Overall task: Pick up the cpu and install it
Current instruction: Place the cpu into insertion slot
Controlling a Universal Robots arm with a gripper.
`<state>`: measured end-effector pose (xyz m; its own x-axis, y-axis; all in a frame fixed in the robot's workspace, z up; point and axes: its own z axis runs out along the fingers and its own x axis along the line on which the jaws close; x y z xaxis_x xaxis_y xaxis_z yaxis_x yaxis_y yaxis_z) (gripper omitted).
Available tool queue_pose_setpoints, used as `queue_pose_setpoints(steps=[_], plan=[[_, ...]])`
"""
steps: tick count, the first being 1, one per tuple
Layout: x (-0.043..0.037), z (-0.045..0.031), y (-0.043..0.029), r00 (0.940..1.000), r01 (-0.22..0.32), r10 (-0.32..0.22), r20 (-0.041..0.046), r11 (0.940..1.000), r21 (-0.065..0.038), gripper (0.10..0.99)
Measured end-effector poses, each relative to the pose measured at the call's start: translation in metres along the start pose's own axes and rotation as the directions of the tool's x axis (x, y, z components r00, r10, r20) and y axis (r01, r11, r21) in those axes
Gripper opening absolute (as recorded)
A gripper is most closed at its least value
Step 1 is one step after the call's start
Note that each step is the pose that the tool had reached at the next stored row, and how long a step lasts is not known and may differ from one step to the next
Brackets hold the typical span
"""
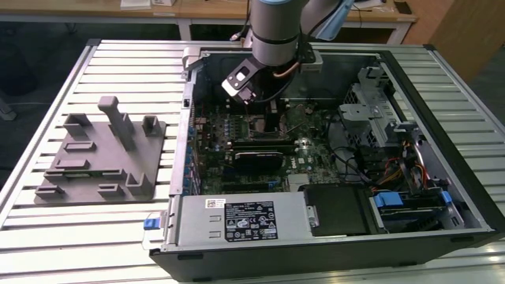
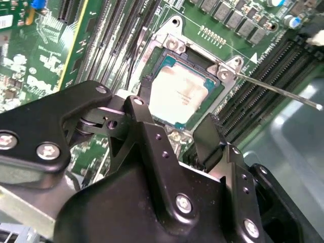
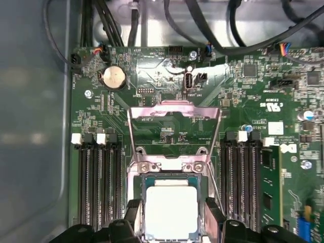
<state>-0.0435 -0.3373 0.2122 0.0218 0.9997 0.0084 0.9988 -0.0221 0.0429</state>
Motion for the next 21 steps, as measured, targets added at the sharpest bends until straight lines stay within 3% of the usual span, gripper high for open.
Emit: queue_pose_setpoints(steps=[2,9,10,11,13,14,16,17,20,21], plan=[[0.0000,-0.0032,0.0001,1.0000,0.000,0.000,0.0000,1.0000,0.000,0.608],[0.0000,-0.0033,0.0002,1.0000,0.000,0.000,0.0000,1.0000,0.000,0.596],[0.0000,-0.0033,0.0001,1.0000,0.000,0.000,0.0000,1.0000,0.000,0.529],[0.0000,-0.0033,0.0002,1.0000,0.000,0.000,0.0000,1.0000,0.000,0.529],[0.0000,-0.0034,0.0002,1.0000,0.000,0.000,0.0000,1.0000,0.000,0.408],[0.0000,-0.0034,0.0001,1.0000,0.000,0.000,-0.0001,1.0000,0.000,0.408],[0.0000,-0.0034,0.0002,1.0000,0.000,0.000,-0.0001,1.0000,0.000,0.294],[0.0000,-0.0034,0.0002,1.0000,0.000,0.000,-0.0001,1.0000,0.000,0.294],[0.0000,-0.0034,0.0002,1.0000,0.000,0.000,0.0000,1.0000,0.000,0.122],[0.0000,-0.0034,0.0002,1.0000,0.000,0.000,0.0000,1.0000,0.000,0.122]])
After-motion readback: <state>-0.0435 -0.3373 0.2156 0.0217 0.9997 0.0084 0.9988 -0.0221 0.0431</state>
